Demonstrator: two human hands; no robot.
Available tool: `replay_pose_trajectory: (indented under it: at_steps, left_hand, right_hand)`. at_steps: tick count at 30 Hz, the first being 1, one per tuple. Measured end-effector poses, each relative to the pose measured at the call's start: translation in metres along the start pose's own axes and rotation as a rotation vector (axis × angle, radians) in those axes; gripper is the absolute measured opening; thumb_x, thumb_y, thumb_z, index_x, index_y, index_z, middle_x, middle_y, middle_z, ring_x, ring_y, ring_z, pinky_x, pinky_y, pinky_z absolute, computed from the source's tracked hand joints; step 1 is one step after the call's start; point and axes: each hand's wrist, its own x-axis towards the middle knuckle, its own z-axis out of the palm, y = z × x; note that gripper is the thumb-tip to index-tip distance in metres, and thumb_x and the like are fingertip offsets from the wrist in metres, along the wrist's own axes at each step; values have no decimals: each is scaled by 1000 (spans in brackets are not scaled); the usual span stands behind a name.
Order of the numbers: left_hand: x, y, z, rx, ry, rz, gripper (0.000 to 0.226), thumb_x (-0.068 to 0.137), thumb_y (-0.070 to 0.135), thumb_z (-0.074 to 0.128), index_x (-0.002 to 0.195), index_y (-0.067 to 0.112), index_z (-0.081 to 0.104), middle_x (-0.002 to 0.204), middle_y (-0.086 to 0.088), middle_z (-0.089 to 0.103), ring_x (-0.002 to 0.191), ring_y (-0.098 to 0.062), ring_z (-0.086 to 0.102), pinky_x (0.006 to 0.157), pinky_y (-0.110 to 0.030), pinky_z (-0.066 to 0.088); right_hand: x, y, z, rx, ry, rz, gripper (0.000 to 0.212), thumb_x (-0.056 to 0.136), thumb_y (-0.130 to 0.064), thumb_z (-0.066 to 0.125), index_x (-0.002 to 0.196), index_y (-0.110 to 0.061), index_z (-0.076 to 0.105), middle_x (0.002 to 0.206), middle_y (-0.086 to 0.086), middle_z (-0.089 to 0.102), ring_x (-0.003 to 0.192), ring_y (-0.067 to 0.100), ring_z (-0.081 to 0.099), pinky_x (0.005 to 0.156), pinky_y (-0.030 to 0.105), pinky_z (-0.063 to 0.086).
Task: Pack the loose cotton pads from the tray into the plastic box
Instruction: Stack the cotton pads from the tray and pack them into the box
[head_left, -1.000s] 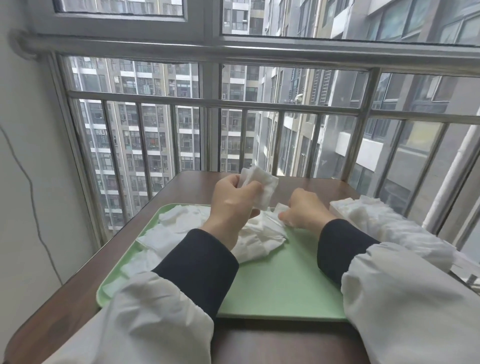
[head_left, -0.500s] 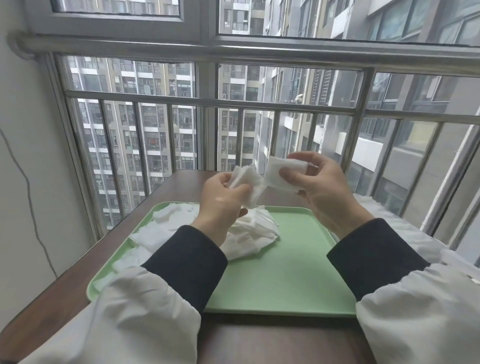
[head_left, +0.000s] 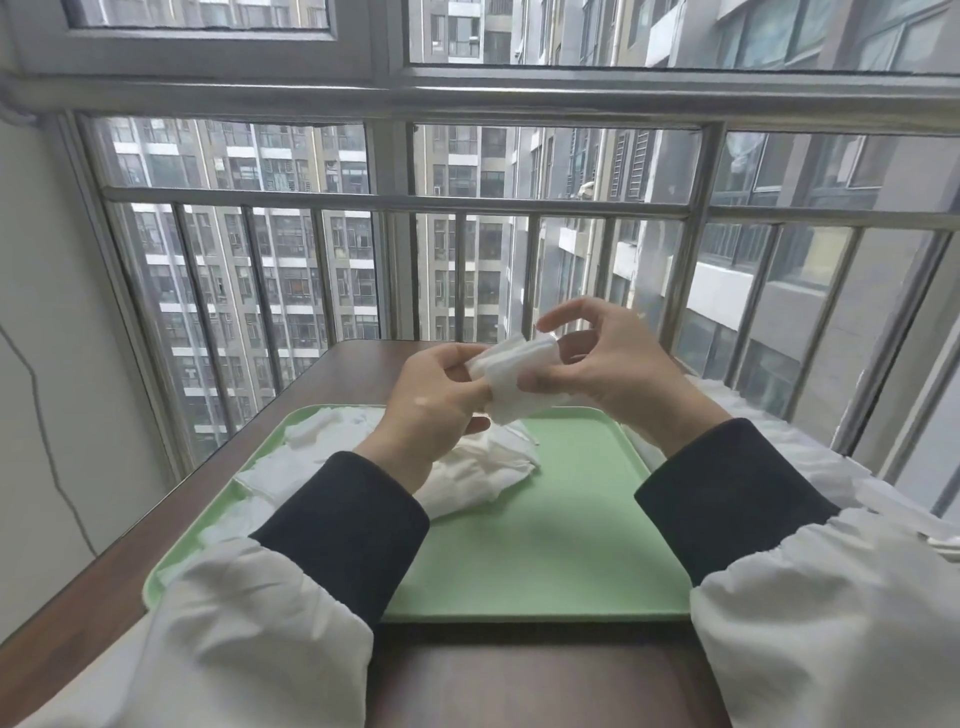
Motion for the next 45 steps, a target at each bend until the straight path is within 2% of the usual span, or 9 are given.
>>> replay_pose_trajectory:
  at_steps: [12, 17, 22, 27, 33, 36, 39, 42, 45]
  left_hand:
    - [-6, 6, 1, 0, -60, 10, 14, 98, 18, 65, 111, 17, 70, 94, -1, 77, 77, -14, 75, 61, -24, 56]
    - [-11, 15, 6, -81, -128, -2, 43, 90, 56, 65, 109, 18, 72, 90, 2, 76, 80, -13, 74, 62, -23, 55]
    - [-14, 17, 10, -90, -198, 112, 33, 82, 29, 83, 111, 21, 70, 98, 1, 78, 90, -17, 76, 68, -29, 60]
    - [-24, 28, 19, -195, -265, 129, 30, 79, 31, 78, 105, 17, 74, 94, -7, 79, 79, -25, 77, 60, -27, 59]
    - [-22, 32, 48, 244, -228, 195, 1, 95, 19, 69, 95, 19, 70, 82, 0, 78, 69, -16, 75, 61, -34, 57]
    - [-20, 31, 76, 560, -325, 180, 6, 91, 32, 71, 87, 30, 66, 86, 8, 75, 75, -11, 73, 69, -33, 61]
    - [-16, 25, 106, 791, -349, 117, 26, 85, 48, 67, 91, 23, 67, 92, 3, 73, 86, -18, 69, 80, -37, 58]
    - [-11, 13, 127, 860, -356, 68, 36, 84, 53, 62, 71, 21, 54, 69, 4, 60, 67, -17, 58, 61, -32, 47]
    - [-6, 2, 137, 807, -330, 48, 41, 83, 52, 65, 59, 27, 43, 56, 10, 50, 57, -13, 51, 55, -29, 35]
  right_hand:
    - [-1, 5, 5, -77, 106, -13, 61, 59, -15, 96, 110, -16, 64, 82, 4, 72, 68, 8, 71, 56, 16, 53]
    - [-6, -3, 1, -131, 115, 20, 61, 63, -28, 94, 115, -14, 67, 96, 0, 70, 84, 15, 68, 68, 22, 56]
    - [-16, -17, -17, -72, -35, 103, 38, 71, -24, 90, 101, -8, 73, 90, 4, 78, 86, 17, 75, 70, 24, 59]
    - [-28, -34, -51, -94, -160, 96, 25, 81, -14, 81, 102, -4, 72, 89, 3, 76, 84, 14, 72, 69, 21, 54]
    - [-32, -48, -120, -341, -155, 170, 33, 81, -16, 82, 111, -15, 68, 97, -1, 77, 92, 15, 73, 75, 23, 57]
    - [-27, -37, -141, -432, -105, 250, 35, 82, -10, 80, 112, -15, 64, 96, -2, 75, 91, 15, 72, 67, 18, 54]
    - [-20, -20, -144, -454, -107, 318, 38, 83, -8, 76, 114, -17, 56, 110, 3, 66, 96, 16, 67, 64, 15, 52]
    - [-16, -2, -142, -475, -186, 376, 29, 86, -7, 73, 111, -13, 60, 110, 7, 66, 97, 19, 67, 68, 21, 53]
    - [-11, 11, -139, -555, -235, 383, 29, 87, -9, 72, 113, -14, 60, 104, 6, 67, 92, 19, 68, 70, 24, 56]
